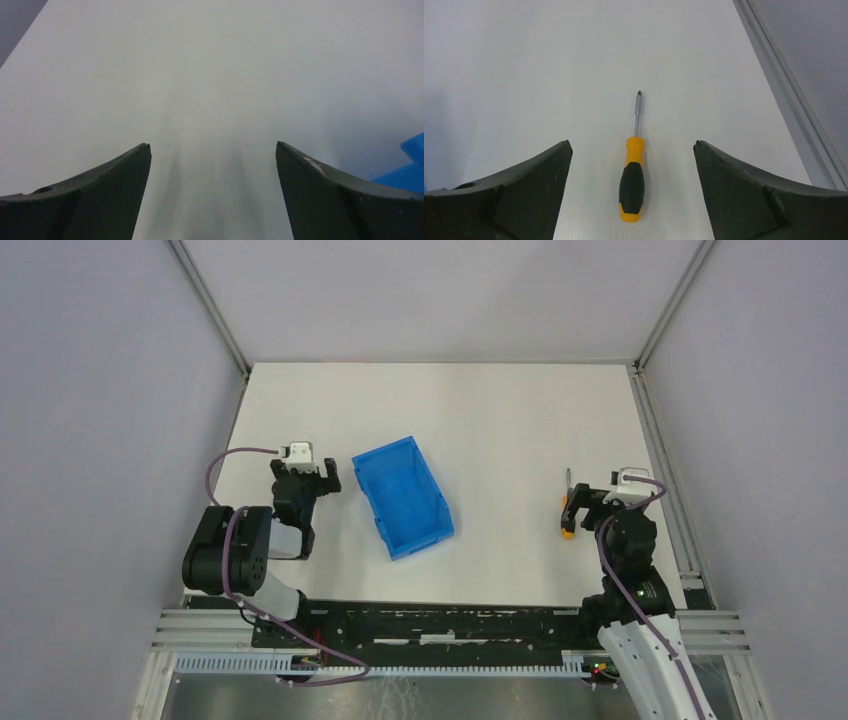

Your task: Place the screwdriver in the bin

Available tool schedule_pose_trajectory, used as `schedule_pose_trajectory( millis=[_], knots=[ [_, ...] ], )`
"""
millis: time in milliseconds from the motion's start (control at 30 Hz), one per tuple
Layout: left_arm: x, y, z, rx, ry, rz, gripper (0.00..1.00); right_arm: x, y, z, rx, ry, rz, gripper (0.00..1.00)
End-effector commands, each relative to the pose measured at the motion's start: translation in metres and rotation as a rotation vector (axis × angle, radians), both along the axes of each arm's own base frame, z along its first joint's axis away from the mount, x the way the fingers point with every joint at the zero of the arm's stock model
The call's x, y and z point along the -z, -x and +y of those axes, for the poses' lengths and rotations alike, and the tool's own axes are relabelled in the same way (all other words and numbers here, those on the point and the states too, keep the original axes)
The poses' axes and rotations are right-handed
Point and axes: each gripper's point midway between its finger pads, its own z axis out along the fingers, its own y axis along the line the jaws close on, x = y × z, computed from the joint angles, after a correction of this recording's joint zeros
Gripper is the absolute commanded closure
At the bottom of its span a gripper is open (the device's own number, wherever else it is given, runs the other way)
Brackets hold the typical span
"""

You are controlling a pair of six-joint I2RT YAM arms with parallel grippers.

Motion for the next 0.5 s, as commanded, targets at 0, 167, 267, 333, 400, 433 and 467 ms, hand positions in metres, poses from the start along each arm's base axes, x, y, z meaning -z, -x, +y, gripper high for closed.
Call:
schedule_pose_trajectory(
  millis=[0,167,267,333,400,433,467],
  knots=[
    [-0.012,-0.003,0.000,-0.004,0.034,-0.040,0.00,-0.046,-0.006,-0.019,0.142,-0.060,-0.113,0.02],
    [-0.012,-0.003,-0.001,-0.004,0.034,-0.042,0.00,-0.123,-0.021,-0.019,0.112,0.033,-0.165,0.02],
    [-0.012,-0.003,-0.001,-0.004,0.034,-0.041,0.00,-0.151,-0.044,-0.016,0.104,0.095,-0.010,0.02],
    [-0.012,-0.003,-0.001,-0.004,0.034,-0.041,0.00,-0.137,-0.066,-0.011,0.083,0.151,0.249,0.02],
    [-0.012,-0.003,-0.001,-0.004,0.034,-0.041,0.00,-0.113,-0.084,-0.002,0.025,0.185,0.436,0.02],
    [-0.012,-0.003,0.000,-0.005,0.034,-0.040,0.00,-0.096,-0.090,0.005,-0.015,0.186,0.500,0.02],
    [-0.012,-0.003,-0.001,-0.004,0.034,-0.042,0.00,-0.075,-0.096,0.011,-0.056,0.180,0.562,0.02]
  ],
)
